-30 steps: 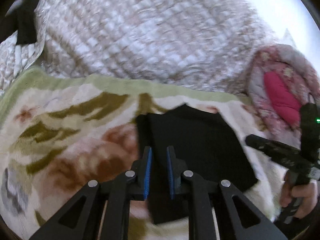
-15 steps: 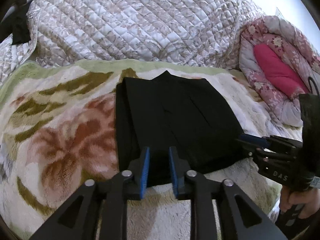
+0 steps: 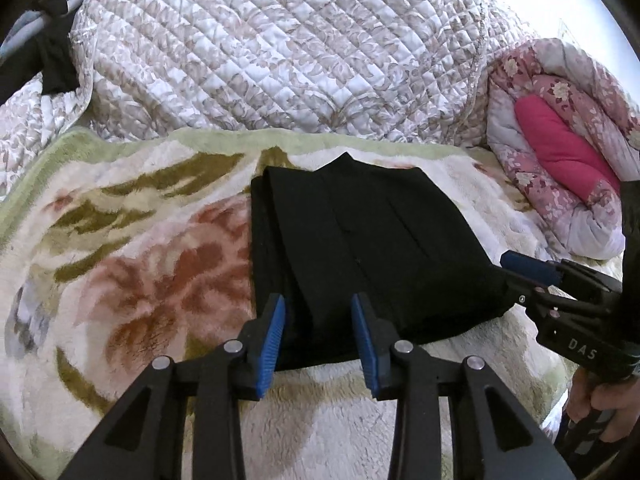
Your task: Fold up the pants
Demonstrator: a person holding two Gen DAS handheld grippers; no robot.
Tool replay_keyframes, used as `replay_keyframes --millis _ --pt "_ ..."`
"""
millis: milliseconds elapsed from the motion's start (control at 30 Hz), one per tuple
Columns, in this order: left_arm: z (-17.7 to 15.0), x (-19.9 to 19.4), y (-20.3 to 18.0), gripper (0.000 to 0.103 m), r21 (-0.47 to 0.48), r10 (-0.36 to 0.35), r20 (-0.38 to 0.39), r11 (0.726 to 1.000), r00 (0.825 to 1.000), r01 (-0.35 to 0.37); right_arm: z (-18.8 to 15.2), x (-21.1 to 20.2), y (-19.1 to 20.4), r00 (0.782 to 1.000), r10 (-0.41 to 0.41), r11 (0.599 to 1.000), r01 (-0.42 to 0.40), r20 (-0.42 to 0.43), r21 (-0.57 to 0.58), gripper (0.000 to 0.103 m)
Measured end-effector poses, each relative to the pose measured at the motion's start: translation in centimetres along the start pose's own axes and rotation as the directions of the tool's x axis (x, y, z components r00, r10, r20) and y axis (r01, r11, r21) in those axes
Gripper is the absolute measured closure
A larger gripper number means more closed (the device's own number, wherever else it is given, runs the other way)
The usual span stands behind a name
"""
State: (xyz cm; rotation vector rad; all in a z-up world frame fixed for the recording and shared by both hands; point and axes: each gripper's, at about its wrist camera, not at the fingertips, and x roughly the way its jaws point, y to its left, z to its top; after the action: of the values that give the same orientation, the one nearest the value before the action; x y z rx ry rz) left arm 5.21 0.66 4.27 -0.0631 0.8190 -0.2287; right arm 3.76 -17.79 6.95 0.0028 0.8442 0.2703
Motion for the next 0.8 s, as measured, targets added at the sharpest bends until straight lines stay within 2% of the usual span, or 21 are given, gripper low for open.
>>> replay_keyframes --millis 100,167,467,800 --pt "0.0 -0.8 -0.2 0.062 0.002 0.009 0.018 1.0 1.0 -0.009 -0.4 -0.4 0.3 1.0 -0.002 1.0 0.002 0.003 -0.005 0.058" --pt "-0.3 -1.2 -0.3 0.055 -0.003 0.015 0.026 1.0 1.0 -0.015 -0.9 -0.7 0.4 1.0 0.002 1.0 -0.002 -0.001 0.0 0.058" --pt "-2.5 -2.8 -1.0 0.047 -0.008 0.01 0.024 1.0 1.0 -0.01 -2.9 -2.3 1.2 1.0 0.011 1.0 -0.011 -0.002 0.009 0.056" --pt "-2.9 -2.9 -1.1 0.044 -0.002 0.034 0.026 0.999 0.999 -0.034 -3.4 -1.7 1.8 1.0 -0.003 1.0 0.003 -0.019 -0.022 0.056"
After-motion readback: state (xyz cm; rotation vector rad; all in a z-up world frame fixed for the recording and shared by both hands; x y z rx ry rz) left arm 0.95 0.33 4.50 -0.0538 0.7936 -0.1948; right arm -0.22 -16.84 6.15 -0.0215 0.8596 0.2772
